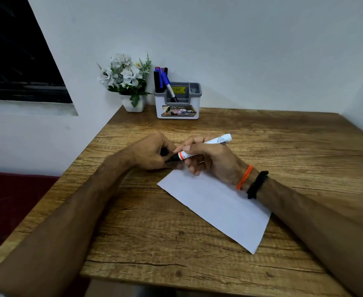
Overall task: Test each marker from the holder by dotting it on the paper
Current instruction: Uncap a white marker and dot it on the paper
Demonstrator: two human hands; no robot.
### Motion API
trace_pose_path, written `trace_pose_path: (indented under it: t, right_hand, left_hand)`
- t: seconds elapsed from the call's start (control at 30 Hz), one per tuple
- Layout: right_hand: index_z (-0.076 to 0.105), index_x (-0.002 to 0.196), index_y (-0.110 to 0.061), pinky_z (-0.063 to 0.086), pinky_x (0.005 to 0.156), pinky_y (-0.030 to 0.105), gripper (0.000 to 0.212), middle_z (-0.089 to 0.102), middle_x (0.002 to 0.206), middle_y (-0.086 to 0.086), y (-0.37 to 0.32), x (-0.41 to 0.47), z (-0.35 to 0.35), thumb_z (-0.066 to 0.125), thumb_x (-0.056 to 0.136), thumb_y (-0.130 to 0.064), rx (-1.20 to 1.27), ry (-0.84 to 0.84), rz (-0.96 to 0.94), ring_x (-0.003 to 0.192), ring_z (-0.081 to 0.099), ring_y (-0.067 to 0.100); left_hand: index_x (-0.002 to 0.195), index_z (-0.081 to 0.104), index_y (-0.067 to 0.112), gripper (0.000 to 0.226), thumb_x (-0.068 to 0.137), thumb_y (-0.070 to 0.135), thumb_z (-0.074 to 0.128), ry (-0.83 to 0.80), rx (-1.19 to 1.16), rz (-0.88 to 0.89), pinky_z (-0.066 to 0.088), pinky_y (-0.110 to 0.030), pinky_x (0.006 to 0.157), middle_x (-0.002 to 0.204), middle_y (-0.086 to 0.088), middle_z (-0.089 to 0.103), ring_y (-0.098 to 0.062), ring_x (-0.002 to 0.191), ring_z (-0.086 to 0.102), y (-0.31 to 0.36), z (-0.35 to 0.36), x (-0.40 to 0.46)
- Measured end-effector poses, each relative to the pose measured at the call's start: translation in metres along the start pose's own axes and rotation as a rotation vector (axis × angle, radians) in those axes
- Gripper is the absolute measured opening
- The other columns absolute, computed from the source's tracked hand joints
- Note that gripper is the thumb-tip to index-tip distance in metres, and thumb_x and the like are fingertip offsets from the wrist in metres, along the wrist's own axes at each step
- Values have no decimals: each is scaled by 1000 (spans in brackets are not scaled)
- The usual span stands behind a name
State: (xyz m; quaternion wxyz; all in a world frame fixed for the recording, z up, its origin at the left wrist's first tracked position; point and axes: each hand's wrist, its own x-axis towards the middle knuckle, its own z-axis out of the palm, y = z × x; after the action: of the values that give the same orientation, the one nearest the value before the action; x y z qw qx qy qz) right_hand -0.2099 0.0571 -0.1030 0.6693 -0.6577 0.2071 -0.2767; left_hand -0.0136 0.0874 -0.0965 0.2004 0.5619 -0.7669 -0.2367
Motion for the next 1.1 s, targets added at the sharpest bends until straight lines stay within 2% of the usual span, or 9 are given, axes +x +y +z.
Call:
trace_pose_path:
  t: [0.1,0.2,0.27,0.37,0.47,0.67,0.77,1.0,1.1]
  right_hand:
    - [72,96,-1,52,48,21,14,69,70,10,-4,-6,7,59,94,-7,-23,26,27,57,68,16]
    - [70,98,5,56,52,24,18,70,72,11,-7,-13,12,72,85,-7,-46,5,48,60,69,17]
    - [71,96,4,58,53,26,14,70,70,11,-8,-17,14,73,83,-3,-79,-5,45,59,69,17]
    - [70,94,5,59,53,26,9,69,68,11,-5,-19,19,70,84,3,-138,24,64,55,67,14]
    - [70,86,2,57,49,24,3,68,62,7,-2,-20,24,69,85,5,-209,56,63,49,65,10]
    - [72,75,-7,53,45,22,14,70,60,10,5,-20,27,70,83,5,-290,90,-5,47,65,12]
    - [73,77,-4,53,46,23,9,70,62,12,7,-19,26,72,83,2,-300,96,-14,48,66,13]
    - [75,83,-1,56,49,26,1,71,64,15,8,-20,25,74,83,-1,-332,91,-35,50,67,18]
    - [75,84,0,56,50,27,3,72,63,14,8,-20,25,75,83,-2,-355,87,-42,51,67,17]
  left_hand:
    - [67,69,41,41,83,3,67,1,7,-5,50,-27,61,65,19,68,-4,61,62,0,-1,-1]
    - [88,78,23,21,82,9,63,-26,-2,9,56,-44,68,80,4,75,-19,76,69,-1,-1,-2]
    - [96,77,23,21,80,16,65,-32,-6,4,55,-48,69,84,0,76,-24,77,69,-1,-1,-3]
    - [102,75,27,25,84,12,68,-40,14,11,55,-47,67,82,0,75,-21,71,67,-2,-2,-2]
    - [102,72,37,29,84,14,71,-34,-1,15,54,-47,65,77,-1,74,-22,65,62,-2,-2,-2]
    - [90,69,53,30,81,26,74,-44,-73,7,54,-51,68,86,-16,73,-35,75,64,-3,-4,-1]
    - [91,66,60,33,80,30,74,-59,-81,6,54,-54,71,91,-20,72,-40,82,64,-7,-4,0]
    - [93,67,59,25,74,44,71,-64,-93,8,55,-52,76,94,-20,72,-40,88,66,-9,-3,2]
    - [88,69,54,26,80,30,75,-59,-108,10,56,-42,70,86,-21,72,-37,76,64,-7,-3,1]
